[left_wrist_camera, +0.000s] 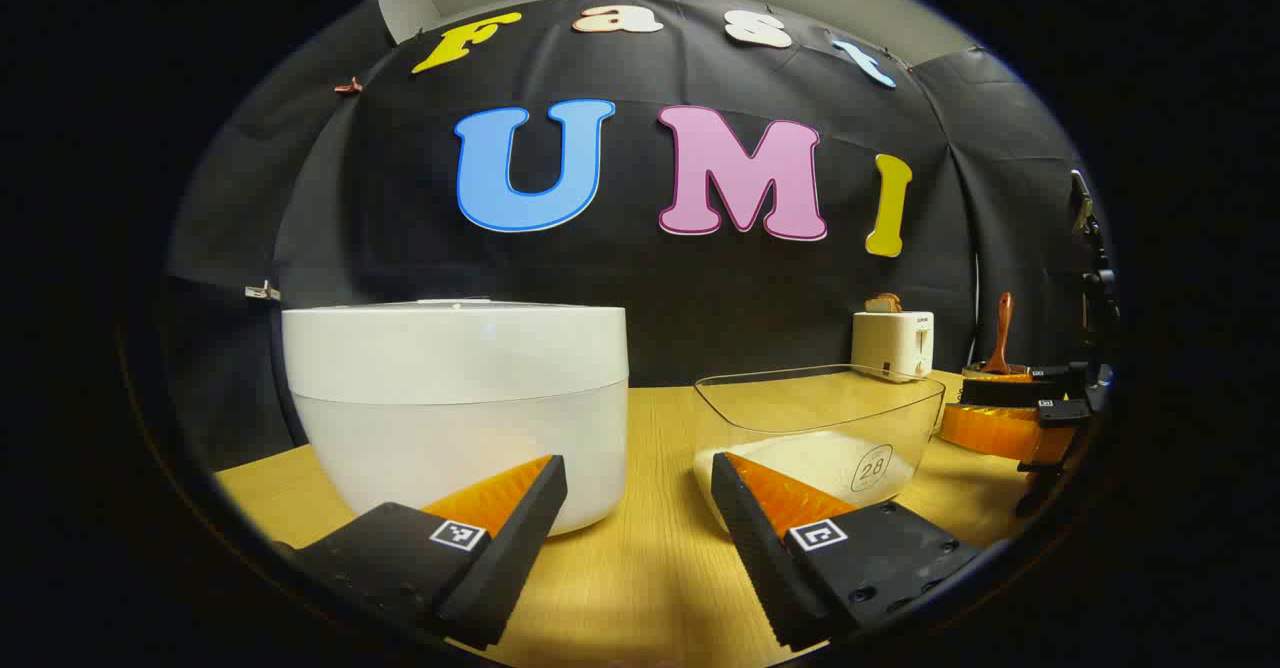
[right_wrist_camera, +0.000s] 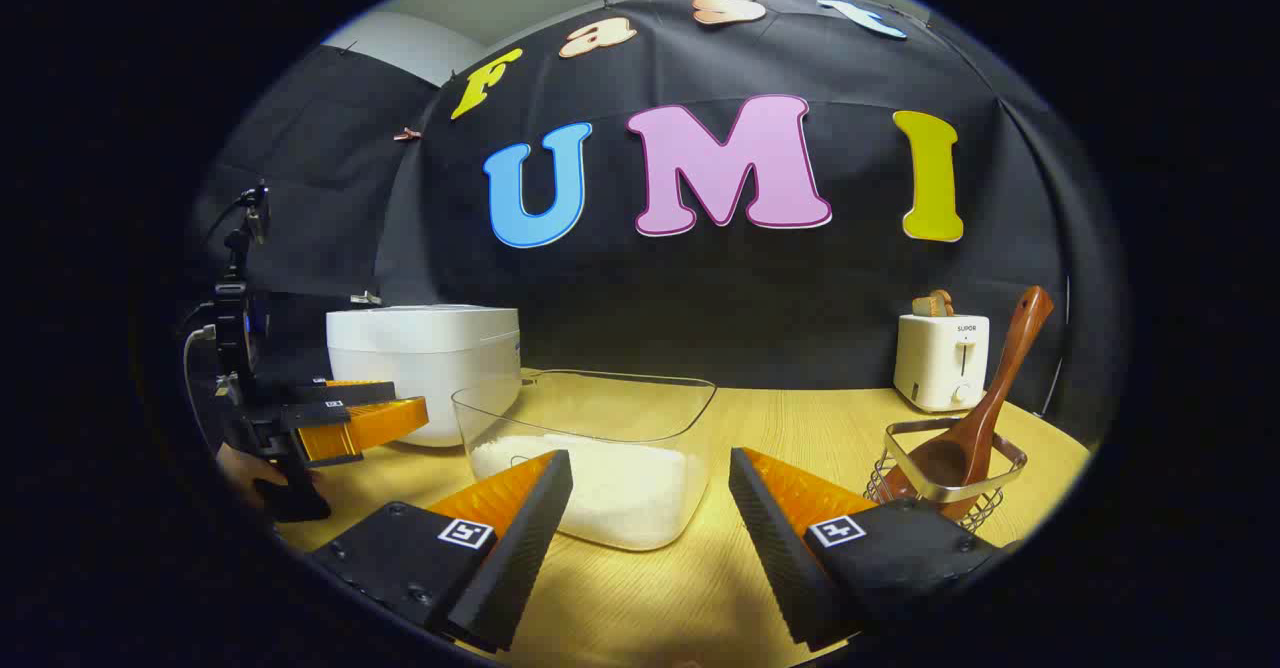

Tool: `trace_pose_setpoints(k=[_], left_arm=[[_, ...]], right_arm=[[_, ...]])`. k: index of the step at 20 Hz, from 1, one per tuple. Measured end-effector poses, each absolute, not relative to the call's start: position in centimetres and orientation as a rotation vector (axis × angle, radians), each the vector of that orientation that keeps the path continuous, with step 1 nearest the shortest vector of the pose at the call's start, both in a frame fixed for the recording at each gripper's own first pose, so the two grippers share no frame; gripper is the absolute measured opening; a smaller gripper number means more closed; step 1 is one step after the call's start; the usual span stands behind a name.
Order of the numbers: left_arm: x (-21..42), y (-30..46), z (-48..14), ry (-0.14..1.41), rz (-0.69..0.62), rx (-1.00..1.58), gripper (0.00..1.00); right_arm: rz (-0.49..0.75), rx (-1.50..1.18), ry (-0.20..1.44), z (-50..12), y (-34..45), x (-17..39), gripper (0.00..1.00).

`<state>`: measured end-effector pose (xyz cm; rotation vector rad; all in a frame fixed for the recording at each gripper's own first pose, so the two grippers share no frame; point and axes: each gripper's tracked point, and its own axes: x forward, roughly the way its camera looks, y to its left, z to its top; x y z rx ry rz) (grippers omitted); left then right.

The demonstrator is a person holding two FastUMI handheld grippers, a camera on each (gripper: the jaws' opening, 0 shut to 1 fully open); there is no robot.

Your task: Close the left gripper, press the button to open the rice cooker; take a wooden spoon from the chopstick holder with the right hand, scoop a spoonful of rice and pour it into the rice cooker, then put the wooden spoon back into the chopstick holder.

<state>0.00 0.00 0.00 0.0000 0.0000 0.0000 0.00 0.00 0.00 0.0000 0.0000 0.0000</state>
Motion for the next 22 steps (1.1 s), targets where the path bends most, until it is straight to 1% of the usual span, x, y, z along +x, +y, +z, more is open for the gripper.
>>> trace_pose_setpoints(k=[18,19,22], left_arm=[[-0.09,-0.08,0.03,0.0,0.001,0.0,0.94],[-0.11,-0.15,0.04,0.0,0.001,0.0,0.9],[0.01,0.1,-0.09,-0.001,0.006,0.0,0.4]], right_arm=[[0.0,0.0,0.0,0.01,0.0,0.0,0.98],[0.0,0.0,0.0,0.0,-0.02,-0.01,0.98],[0.0,0.001,0.0,0.01,0.0,0.01,0.98]])
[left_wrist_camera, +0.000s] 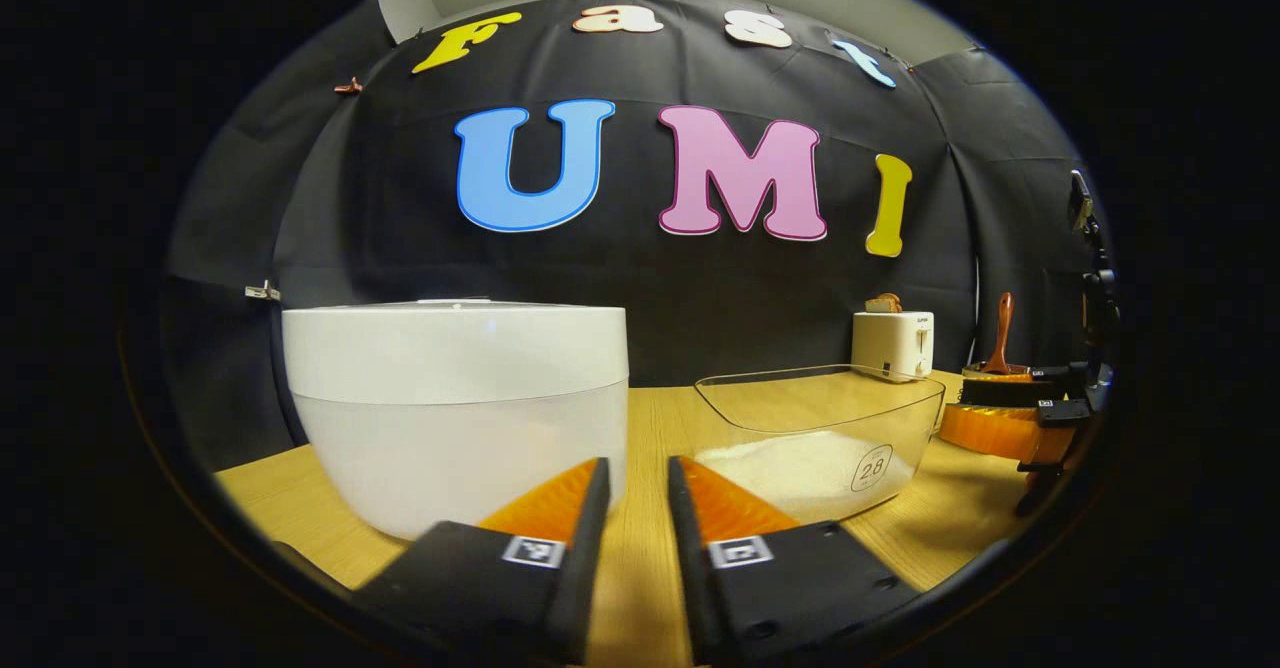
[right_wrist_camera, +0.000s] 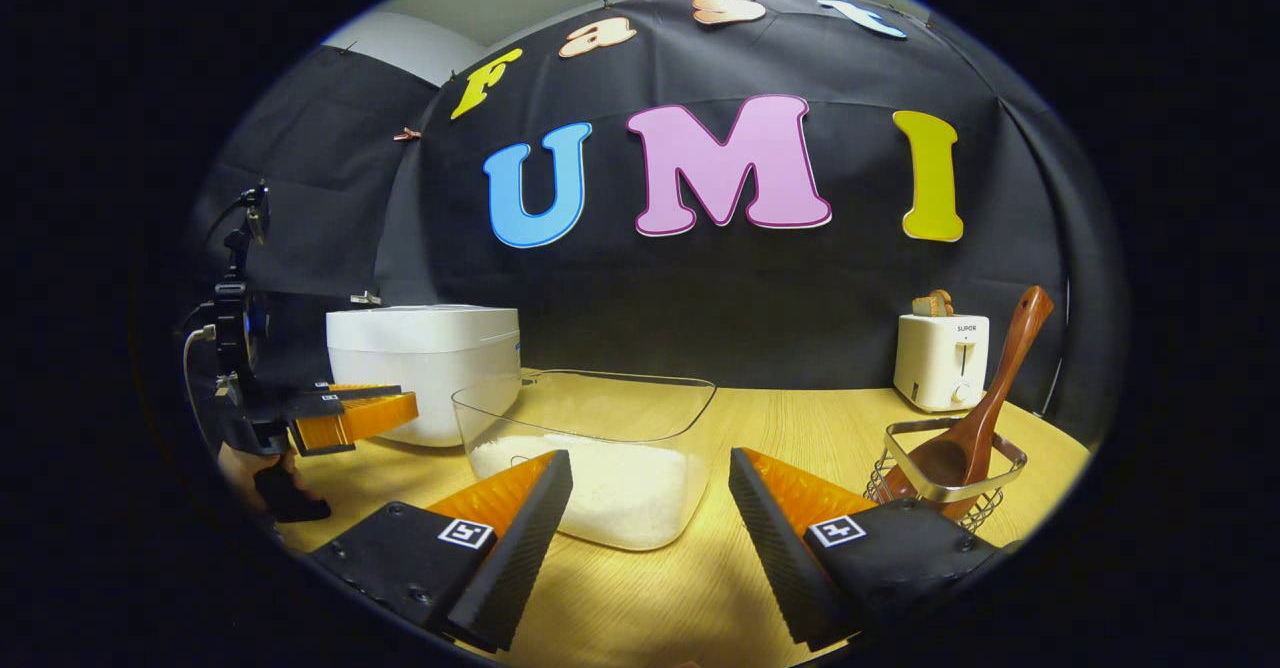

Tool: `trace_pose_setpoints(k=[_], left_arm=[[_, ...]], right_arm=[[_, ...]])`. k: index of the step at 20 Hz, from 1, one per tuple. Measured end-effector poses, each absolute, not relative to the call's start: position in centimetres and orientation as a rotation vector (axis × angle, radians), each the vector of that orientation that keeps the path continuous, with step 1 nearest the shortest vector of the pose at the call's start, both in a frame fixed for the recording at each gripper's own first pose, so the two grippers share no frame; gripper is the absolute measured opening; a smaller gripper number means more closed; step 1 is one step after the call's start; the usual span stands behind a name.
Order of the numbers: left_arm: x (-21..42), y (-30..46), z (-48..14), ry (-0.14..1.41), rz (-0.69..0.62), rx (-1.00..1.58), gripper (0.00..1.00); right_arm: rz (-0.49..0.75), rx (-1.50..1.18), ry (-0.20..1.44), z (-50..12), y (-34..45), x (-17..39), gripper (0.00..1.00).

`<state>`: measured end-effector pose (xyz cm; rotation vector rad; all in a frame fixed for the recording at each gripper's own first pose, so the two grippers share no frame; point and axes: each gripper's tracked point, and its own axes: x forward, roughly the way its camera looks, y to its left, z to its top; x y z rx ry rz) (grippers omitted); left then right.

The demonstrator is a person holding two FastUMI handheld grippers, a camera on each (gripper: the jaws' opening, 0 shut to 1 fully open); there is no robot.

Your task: Close the left gripper, press the button to open the rice cooker; take a wooden spoon from the chopstick holder with the right hand, scoop a spoonful of rice and pour it into the rice cooker, then put the wooden spoon back into the chopstick holder.

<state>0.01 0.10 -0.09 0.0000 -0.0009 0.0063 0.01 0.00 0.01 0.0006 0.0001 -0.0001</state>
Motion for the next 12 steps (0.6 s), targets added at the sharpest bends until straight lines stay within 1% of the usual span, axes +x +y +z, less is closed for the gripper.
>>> trace_pose_setpoints(k=[2,4,6,9,12], left_arm=[[0.1,0.4,-0.3,0.015,0.016,-0.007,0.07],[-0.7,-0.6,0.8,0.035,-0.039,-0.06,0.05],[-1.7,0.1,4.8,-0.02,-0.066,-0.084,0.05],[-3.1,2.9,12.5,-0.14,-0.052,-0.044,0.05],[-1.9,6.2,17.0,-0.146,-0.024,0.014,0.05]], right_arm=[[0.0,0.001,0.0,0.0,0.0,0.0,0.98],[0.0,0.001,0.0,0.0,0.0,0.0,0.98],[0.002,0.001,0.0,0.0,0.0,0.0,0.98],[0.011,0.002,0.001,0.0,0.1,0.0,0.98],[0.012,0.001,0.0,0.0,0.1,0.0,0.98]])
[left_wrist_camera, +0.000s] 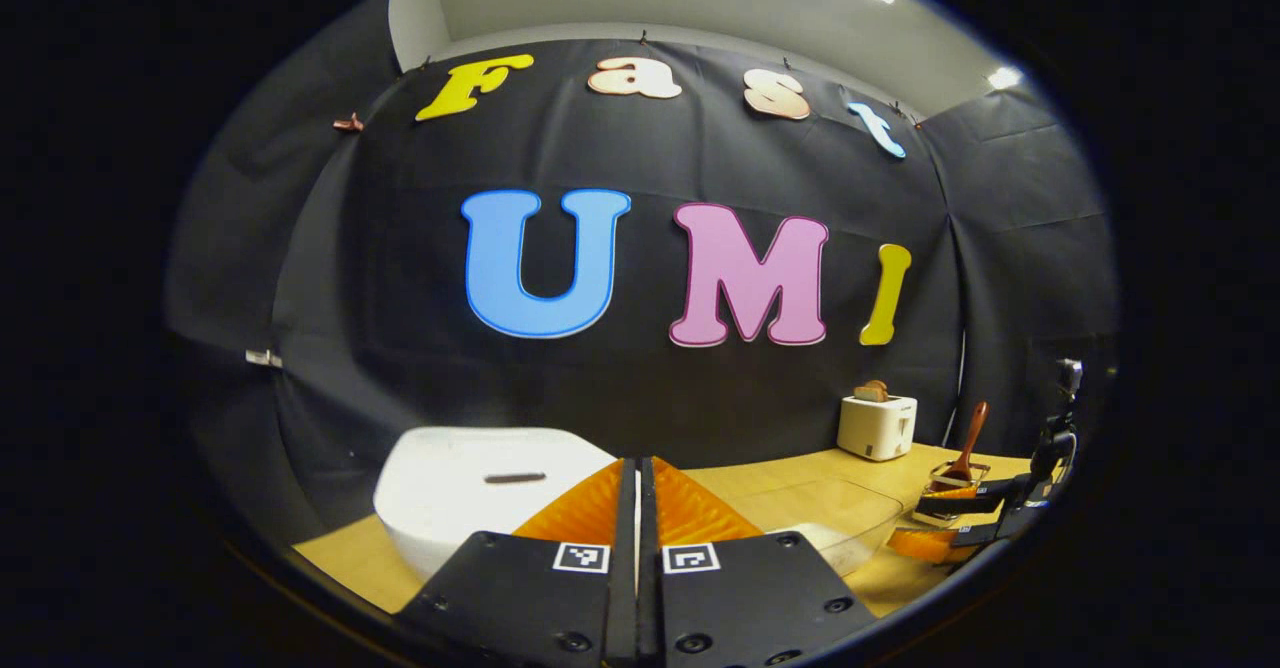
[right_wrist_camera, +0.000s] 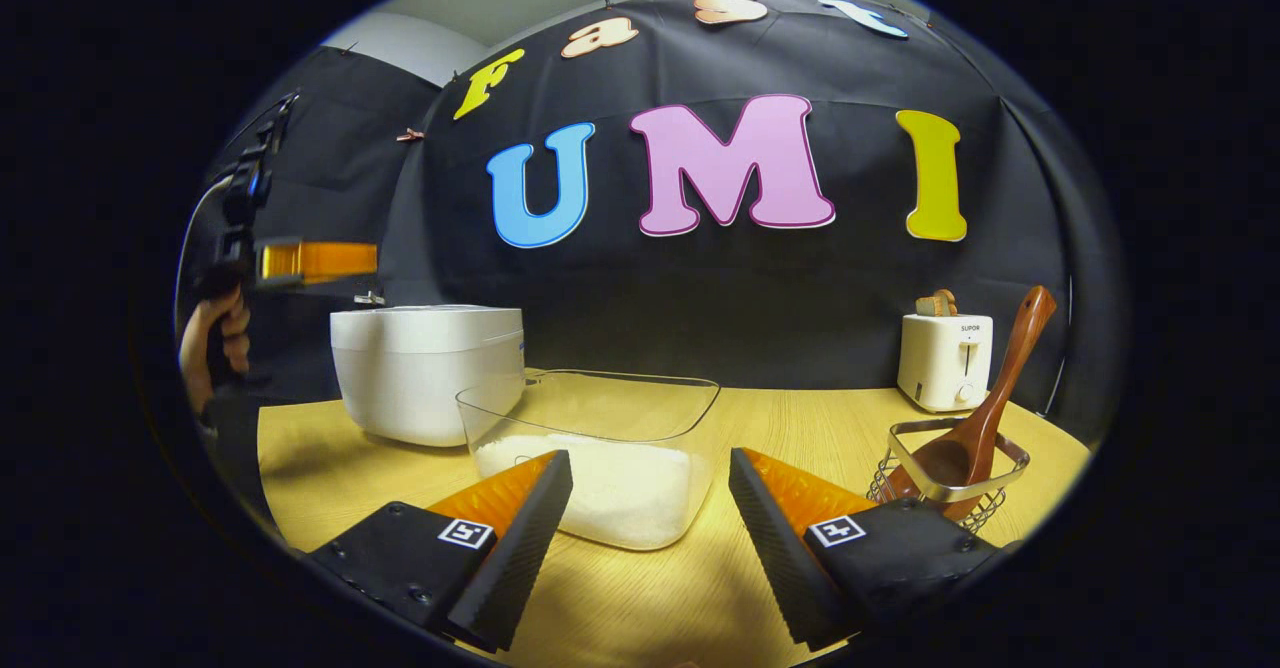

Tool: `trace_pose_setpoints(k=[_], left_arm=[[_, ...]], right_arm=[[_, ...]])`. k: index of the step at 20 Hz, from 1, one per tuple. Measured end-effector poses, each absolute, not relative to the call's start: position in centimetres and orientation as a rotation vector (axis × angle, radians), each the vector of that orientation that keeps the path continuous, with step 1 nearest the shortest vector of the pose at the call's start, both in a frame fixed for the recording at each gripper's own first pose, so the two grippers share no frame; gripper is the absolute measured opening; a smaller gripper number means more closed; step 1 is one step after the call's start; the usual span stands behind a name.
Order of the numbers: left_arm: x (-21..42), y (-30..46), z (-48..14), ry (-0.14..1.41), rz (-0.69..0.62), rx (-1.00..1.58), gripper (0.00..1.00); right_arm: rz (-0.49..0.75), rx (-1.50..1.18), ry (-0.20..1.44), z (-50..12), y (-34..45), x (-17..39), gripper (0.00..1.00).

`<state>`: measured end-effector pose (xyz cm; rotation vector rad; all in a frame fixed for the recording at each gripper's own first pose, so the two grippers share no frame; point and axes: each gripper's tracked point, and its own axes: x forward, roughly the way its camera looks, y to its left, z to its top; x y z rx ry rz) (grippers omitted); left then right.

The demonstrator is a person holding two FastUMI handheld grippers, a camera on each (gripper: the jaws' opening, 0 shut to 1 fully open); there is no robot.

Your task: Close the left gripper, press the button to open the rice cooker; take a wooden spoon from the chopstick holder with the right hand, scoop a spoonful of rice and pour it into the rice cooker, then put the wooden spoon back into the chopstick holder.

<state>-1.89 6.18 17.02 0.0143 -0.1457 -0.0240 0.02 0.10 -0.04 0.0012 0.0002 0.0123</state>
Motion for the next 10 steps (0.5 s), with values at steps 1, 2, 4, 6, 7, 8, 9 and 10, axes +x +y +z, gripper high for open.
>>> trace_pose_setpoints(k=[1,2,4,6,7,8,9,10], left_arm=[[-0.9,7.4,17.7,-0.119,-0.009,0.037,0.05],[0.1,8.0,17.8,-0.083,-0.016,0.04,0.05],[2.0,9.1,17.7,-0.005,-0.036,0.002,0.05],[3.9,11.0,17.3,0.06,-0.018,-0.003,0.05],[4.6,11.7,16.6,0.102,-0.008,0.001,0.05],[5.0,12.0,15.7,0.146,-0.014,-0.003,0.05],[5.3,11.7,14.7,0.2,-0.031,-0.018,0.05],[5.4,11.9,13.8,0.244,-0.037,-0.032,0.05]], right_arm=[[0.013,0.002,0.0,0.0,0.1,0.0,0.98],[0.015,0.001,0.0,-0.1,0.2,0.0,0.98],[0.018,0.002,0.001,-0.1,0.1,0.0,0.98],[0.019,0.002,0.0,-0.1,0.2,0.0,0.98],[0.021,0.002,0.0,-0.1,0.2,0.0,0.98],[0.024,0.002,0.001,-0.1,0.2,0.1,0.98],[0.024,0.002,0.0,-0.1,0.2,0.0,0.98],[0.025,0.002,0.0,-0.1,0.2,0.1,0.98]])
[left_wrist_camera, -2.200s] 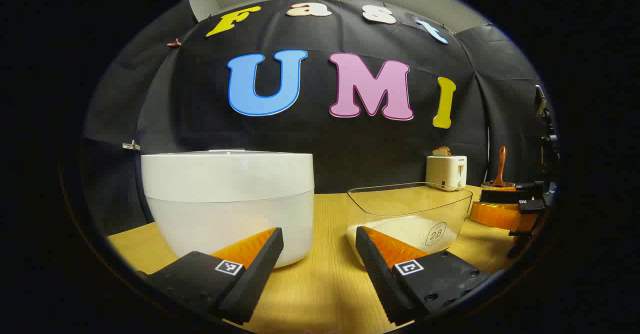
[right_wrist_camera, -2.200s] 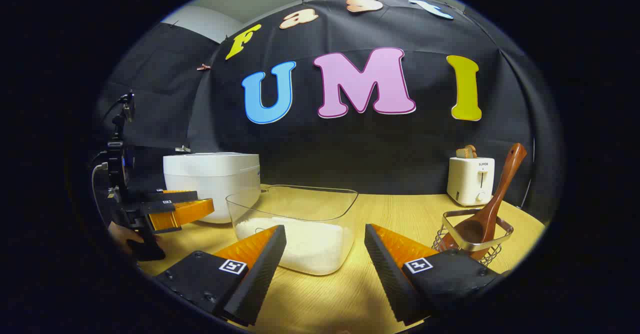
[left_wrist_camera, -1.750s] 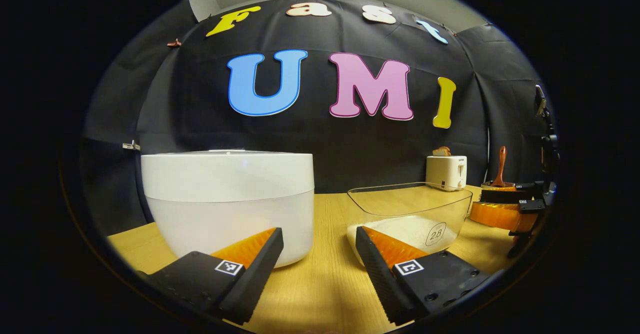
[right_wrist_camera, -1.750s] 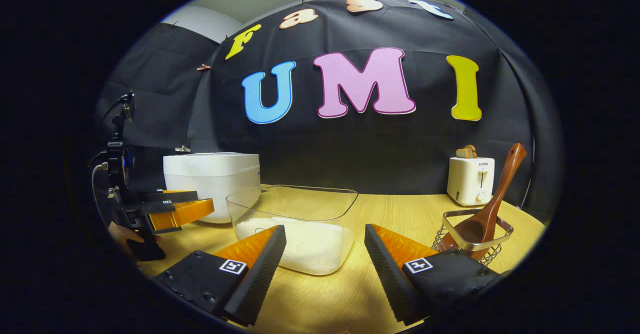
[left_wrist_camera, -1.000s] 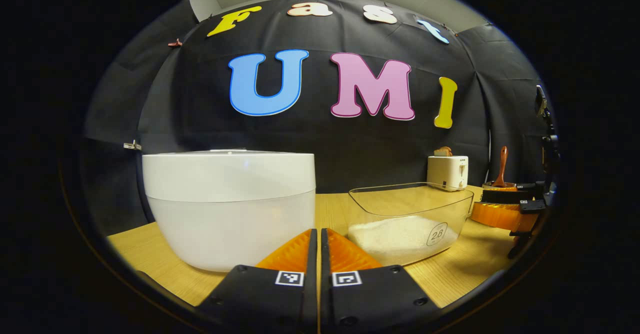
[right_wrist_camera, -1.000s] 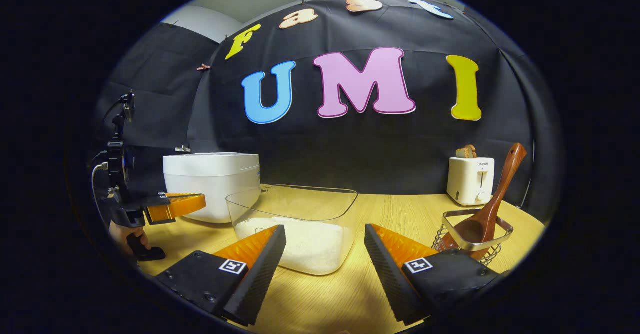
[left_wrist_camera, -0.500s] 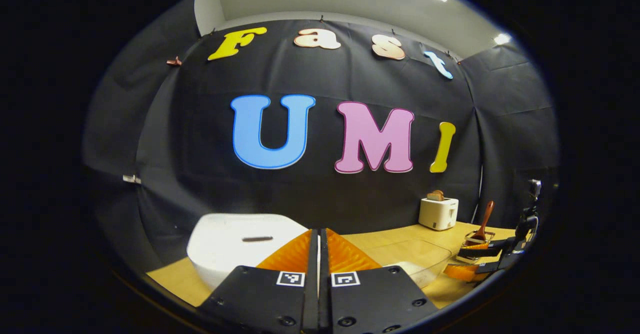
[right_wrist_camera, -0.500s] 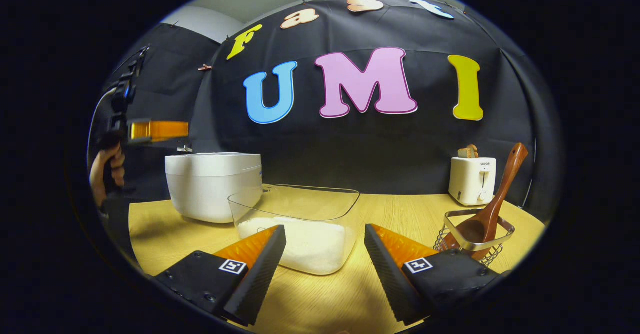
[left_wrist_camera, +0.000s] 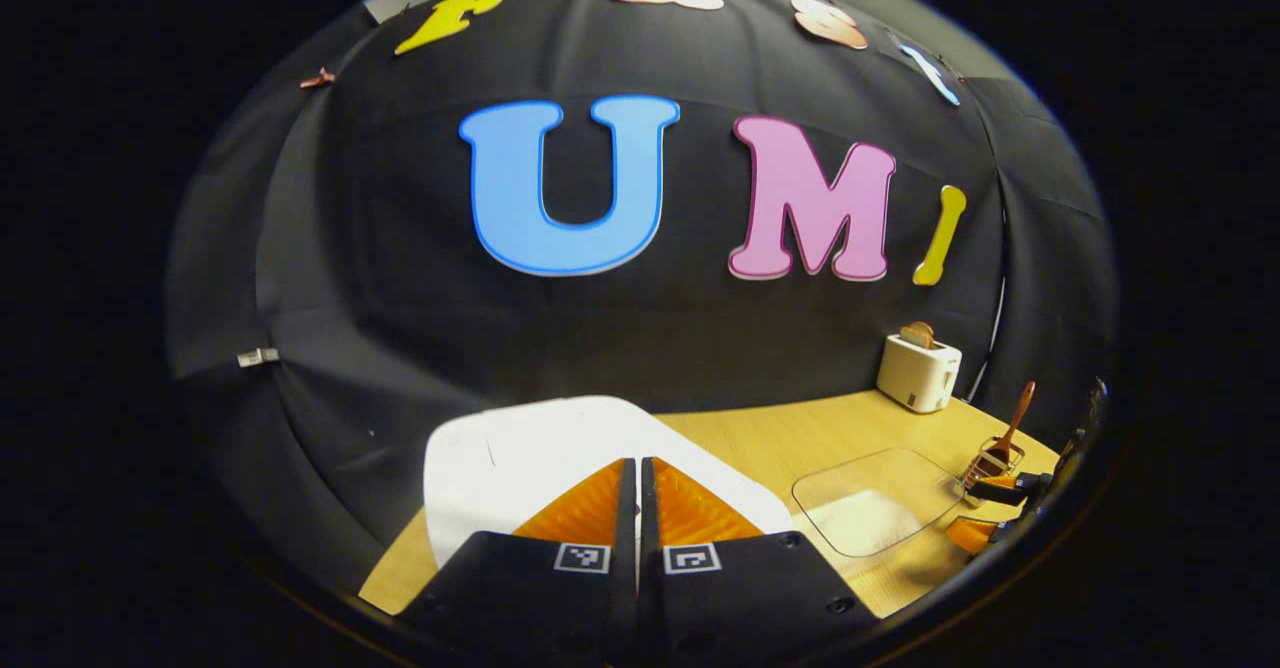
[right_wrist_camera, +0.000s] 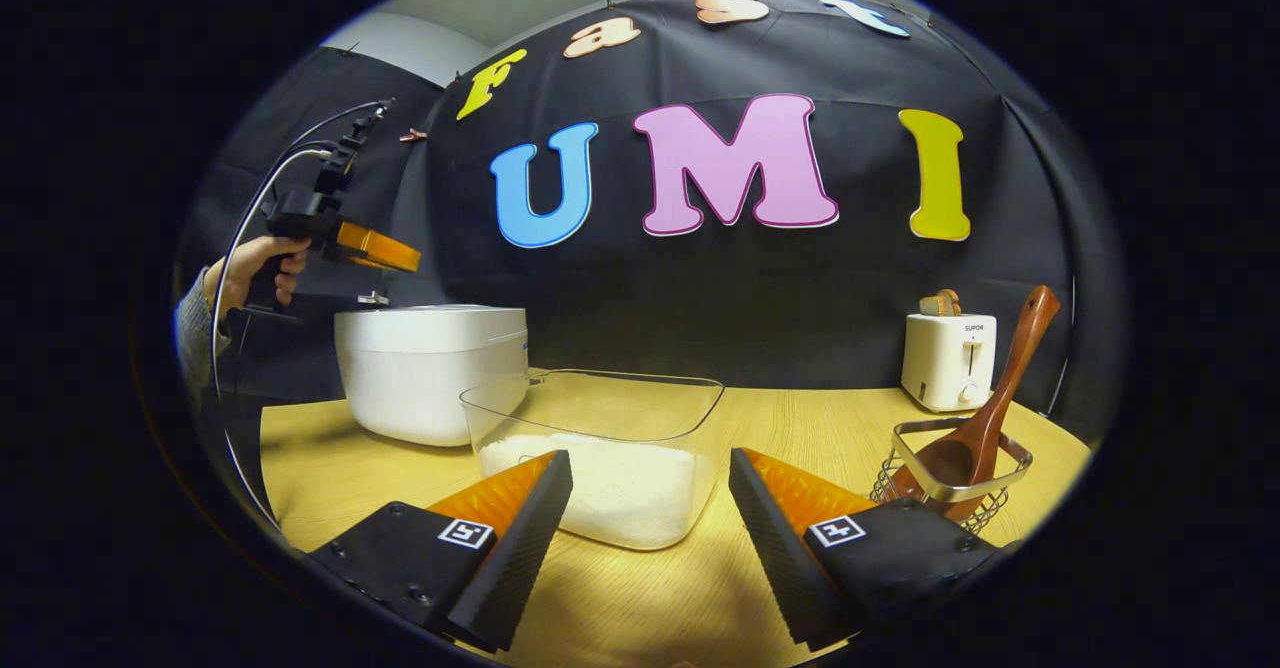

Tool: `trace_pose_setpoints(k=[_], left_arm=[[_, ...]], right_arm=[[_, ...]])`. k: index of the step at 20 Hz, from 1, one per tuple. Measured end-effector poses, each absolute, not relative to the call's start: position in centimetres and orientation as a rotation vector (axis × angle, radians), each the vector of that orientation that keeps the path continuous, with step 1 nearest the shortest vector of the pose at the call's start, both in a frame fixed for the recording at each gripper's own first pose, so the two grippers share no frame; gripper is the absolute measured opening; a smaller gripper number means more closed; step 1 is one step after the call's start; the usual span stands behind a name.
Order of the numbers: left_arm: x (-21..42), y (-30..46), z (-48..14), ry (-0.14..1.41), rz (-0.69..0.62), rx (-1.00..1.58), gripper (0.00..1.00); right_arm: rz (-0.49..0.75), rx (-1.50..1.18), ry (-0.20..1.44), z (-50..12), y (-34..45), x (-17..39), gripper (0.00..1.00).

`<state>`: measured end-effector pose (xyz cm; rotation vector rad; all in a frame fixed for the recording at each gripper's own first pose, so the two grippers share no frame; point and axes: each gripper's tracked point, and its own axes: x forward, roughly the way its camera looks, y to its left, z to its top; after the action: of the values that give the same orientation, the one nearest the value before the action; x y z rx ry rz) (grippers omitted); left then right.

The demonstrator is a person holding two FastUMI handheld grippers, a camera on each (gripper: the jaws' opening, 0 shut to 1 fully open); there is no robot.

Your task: Close the left gripper, press the button to open the rice cooker; take a wooden spoon from the chopstick holder with the right hand, scoop a spoonful of rice and pour it into the rice cooker, then put the wooden spoon back into the chopstick holder.

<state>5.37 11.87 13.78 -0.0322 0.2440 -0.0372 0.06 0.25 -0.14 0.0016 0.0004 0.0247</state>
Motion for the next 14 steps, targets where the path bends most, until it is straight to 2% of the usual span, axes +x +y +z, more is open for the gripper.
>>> trace_pose_setpoints(k=[6,14], left_arm=[[6.2,12.8,11.0,0.364,-0.016,-0.014,0.05],[6.7,13.7,10.9,0.369,0.012,0.029,0.05]], right_arm=[[0.025,0.002,0.0,-0.1,0.2,0.1,0.98],[0.025,0.002,0.0,-0.1,0.3,0.0,0.98]])
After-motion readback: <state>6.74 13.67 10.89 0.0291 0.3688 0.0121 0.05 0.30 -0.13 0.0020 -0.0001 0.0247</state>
